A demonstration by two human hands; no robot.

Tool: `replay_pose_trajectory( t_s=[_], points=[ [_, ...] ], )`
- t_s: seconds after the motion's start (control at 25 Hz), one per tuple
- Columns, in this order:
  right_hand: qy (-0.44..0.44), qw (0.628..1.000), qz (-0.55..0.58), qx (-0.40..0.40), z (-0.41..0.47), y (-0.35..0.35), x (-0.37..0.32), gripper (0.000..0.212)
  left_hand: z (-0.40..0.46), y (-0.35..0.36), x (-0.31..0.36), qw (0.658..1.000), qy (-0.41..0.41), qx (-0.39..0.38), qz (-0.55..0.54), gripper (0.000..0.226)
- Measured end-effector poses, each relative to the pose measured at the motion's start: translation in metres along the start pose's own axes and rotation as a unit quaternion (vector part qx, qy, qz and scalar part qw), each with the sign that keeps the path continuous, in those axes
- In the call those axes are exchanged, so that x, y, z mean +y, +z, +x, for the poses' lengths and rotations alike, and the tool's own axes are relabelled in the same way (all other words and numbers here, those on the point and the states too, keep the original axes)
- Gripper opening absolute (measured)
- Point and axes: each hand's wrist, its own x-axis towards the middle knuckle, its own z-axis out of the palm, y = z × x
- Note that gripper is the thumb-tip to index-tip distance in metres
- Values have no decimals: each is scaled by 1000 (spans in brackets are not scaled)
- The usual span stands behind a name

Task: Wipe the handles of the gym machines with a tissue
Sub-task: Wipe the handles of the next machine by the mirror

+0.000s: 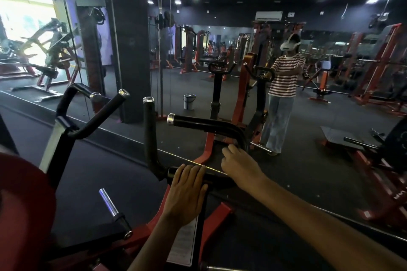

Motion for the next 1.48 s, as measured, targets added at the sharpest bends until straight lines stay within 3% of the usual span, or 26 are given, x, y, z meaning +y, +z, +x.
replay_pose_trajectory(
  t_s=[0.12,0.24,0.32,0.4,0.52,0.64,0.76,0.88,1.04,1.2,1.28,1.4,1.48],
  points=[
    [-40,995,-71,65,23,-7,23,13,1,1,-1,1000,-5,-11,4,48],
    [-70,987,-56,136,38,-3,39,21,-1,1,-1,1000,-9,-17,3,47],
    [-22,973,74,218,37,-2,45,18,-1,1,-2,1000,-5,-11,-2,46],
    [78,930,214,287,39,-3,54,26,0,2,-2,1000,-3,-9,-4,46],
    [131,896,332,265,39,4,70,25,-1,3,-2,1000,-8,-13,-5,48],
    [129,896,342,254,29,13,71,24,-1,2,-2,1000,-9,-18,1,50],
    [180,853,395,290,4,29,60,15,-1,2,-1,1000,-10,-18,1,51],
    [253,809,428,314,-28,54,29,12,-1,4,-1,1000,-17,-19,-2,51],
    [342,787,418,297,-50,79,-30,25,-1,6,-1,1000,-20,-11,-3,52],
    [403,745,467,255,-53,81,-76,13,0,4,1,1000,-22,-10,0,53],
    [413,713,515,234,-49,77,-91,8,0,4,0,1000,-20,-12,-1,52],
    [441,648,564,260,-46,72,-90,4,-1,3,0,1000,-14,-16,0,51],
    [458,624,565,285,-48,71,-75,7,-1,3,0,1000,-14,-16,-1,51]
  ],
)
